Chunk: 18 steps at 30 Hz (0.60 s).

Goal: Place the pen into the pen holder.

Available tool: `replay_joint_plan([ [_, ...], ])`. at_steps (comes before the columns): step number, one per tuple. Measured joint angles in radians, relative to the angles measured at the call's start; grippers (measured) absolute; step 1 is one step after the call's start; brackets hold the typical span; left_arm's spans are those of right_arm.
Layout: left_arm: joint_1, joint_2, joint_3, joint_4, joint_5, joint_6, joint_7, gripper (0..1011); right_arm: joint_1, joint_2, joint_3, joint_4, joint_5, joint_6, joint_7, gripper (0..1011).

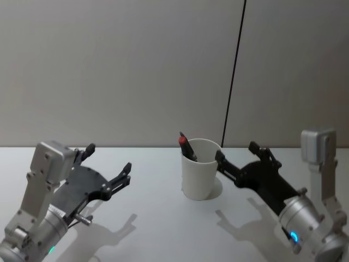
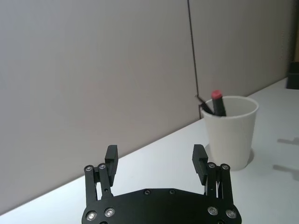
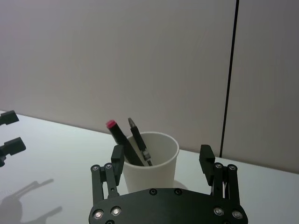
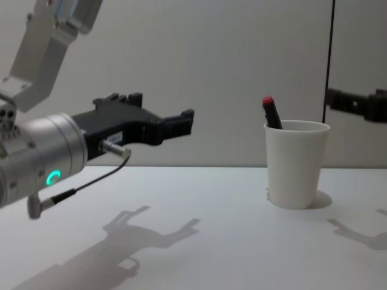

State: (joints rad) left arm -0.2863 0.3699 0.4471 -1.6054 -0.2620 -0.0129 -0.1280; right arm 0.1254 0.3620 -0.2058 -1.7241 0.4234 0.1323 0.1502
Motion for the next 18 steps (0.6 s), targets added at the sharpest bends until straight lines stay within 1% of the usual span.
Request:
replay_joint_plan([
  [1, 0.004, 0.001, 0.001, -0.002, 0.005, 0.003, 0.01, 1001, -0.015, -0.003, -0.003, -0.004, -0.014, -0.01, -0.009, 1001],
  [3, 0.013, 0.003, 0.002, -0.006, 0.016, 0.007, 0.031, 1002, -0.022, -0.004, -0.003, -0.007, -0.022, -0.016, -0.014, 1001],
  [7, 0.034, 0.009, 0.006, -0.015, 0.042, 0.019, 0.081, 1002, -0.066, -0.012, -0.01, -0.02, -0.064, -0.046, -0.04, 1001],
  [11, 0.044, 0.011, 0.007, -0.019, 0.055, 0.024, 0.106, 1001, -0.104, -0.019, -0.015, -0.033, -0.102, -0.073, -0.062, 1001],
  [18, 0.049, 0.013, 0.008, -0.021, 0.061, 0.027, 0.117, 1002, -0.134, -0.024, -0.02, -0.042, -0.13, -0.095, -0.08, 1001],
])
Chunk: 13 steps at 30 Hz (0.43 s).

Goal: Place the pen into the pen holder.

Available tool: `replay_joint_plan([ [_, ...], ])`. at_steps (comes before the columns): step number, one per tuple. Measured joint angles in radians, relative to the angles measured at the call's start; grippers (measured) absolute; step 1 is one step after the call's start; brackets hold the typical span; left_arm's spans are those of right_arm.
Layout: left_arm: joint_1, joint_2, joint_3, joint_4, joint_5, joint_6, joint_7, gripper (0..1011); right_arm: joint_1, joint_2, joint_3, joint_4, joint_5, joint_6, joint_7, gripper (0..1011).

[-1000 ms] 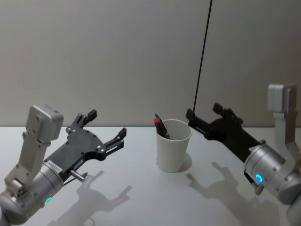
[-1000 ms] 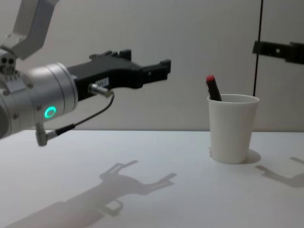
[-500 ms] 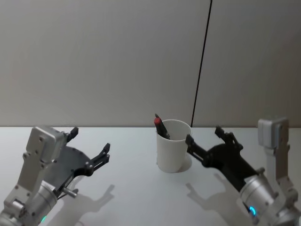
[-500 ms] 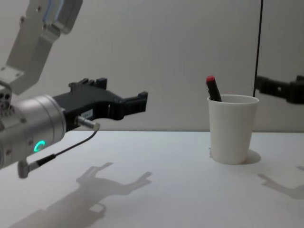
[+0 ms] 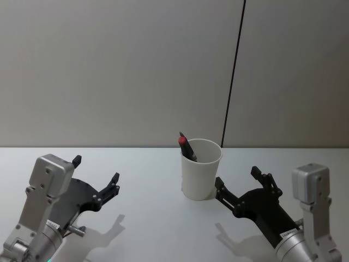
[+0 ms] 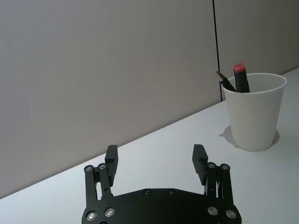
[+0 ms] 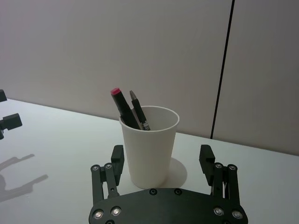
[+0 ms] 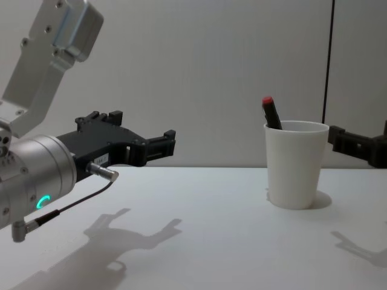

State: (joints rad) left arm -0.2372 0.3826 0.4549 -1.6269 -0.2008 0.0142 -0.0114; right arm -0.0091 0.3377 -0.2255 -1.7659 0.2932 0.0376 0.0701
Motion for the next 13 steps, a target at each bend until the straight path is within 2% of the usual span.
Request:
replay_joint_plan([
  [13, 0.0, -0.001, -0.001, 0.0, 0.0, 0.0, 0.001, 1002, -0.006, -0.001, -0.001, -0.002, -0.006, -0.004, -0.003, 1001],
])
